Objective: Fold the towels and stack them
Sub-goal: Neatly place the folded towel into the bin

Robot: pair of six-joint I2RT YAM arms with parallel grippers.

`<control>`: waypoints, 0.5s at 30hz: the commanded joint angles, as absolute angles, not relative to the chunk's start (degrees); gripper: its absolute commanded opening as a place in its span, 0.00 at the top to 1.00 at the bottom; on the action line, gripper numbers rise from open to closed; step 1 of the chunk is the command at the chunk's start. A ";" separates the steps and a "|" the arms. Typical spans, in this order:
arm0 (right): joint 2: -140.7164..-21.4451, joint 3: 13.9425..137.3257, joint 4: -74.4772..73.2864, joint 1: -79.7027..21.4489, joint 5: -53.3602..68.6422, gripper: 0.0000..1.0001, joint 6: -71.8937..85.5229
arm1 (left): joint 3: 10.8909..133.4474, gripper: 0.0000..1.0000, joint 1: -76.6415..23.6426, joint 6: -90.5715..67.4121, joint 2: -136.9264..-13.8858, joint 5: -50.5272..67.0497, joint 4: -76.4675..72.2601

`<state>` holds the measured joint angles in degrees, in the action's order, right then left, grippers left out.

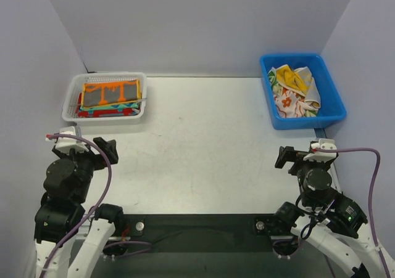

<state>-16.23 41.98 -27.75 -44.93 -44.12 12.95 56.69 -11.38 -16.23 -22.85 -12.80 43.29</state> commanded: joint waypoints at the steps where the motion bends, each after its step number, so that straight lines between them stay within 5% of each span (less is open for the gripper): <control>1: -14.42 39.82 -28.30 -44.65 -47.28 0.00 11.16 | 52.31 0.02 -13.53 -19.95 -19.36 -18.98 45.18; 15: -8.70 37.18 -28.21 -44.56 -47.02 0.00 9.23 | 36.65 0.03 -15.56 -22.59 -3.78 -24.87 38.06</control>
